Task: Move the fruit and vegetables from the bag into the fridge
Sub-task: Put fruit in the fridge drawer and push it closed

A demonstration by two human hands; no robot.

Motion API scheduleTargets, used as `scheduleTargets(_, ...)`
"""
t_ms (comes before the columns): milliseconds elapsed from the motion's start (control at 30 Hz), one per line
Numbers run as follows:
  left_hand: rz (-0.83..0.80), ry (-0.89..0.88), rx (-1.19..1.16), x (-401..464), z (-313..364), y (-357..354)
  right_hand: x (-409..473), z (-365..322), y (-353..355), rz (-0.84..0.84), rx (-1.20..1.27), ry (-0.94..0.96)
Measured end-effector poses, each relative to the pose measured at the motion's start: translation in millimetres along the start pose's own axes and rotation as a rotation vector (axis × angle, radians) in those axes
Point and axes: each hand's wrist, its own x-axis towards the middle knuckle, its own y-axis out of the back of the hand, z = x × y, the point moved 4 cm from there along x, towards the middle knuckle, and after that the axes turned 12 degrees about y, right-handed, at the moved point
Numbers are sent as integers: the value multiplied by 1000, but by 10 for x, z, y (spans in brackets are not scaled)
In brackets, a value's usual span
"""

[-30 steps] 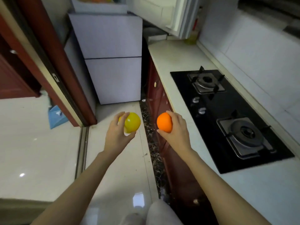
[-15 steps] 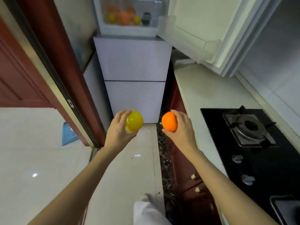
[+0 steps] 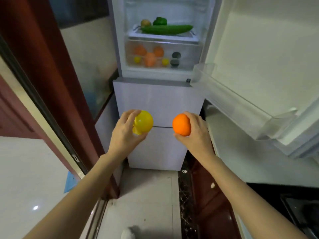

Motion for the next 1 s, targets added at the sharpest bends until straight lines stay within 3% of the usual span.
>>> scheduleTargets(400,82,-87,-94,2351,-416,-17,2057,374,-518,128,-92,21)
scheduleTargets(567,46,-140,-112,3019,-451,-122,2807,537,-616,185,-89,10)
scheduleTargets(700,111,-156,-119,3532,-476,-197,3566,678,-629,228,-67,56)
scheduleTargets(900,188,-230,-127,4191,-327,-349,4602,1132,-641,205,-134,59)
scheduleTargets(1000,219,-241,-112,4502,-291,-416,4909,1436,-754,75,-161,1)
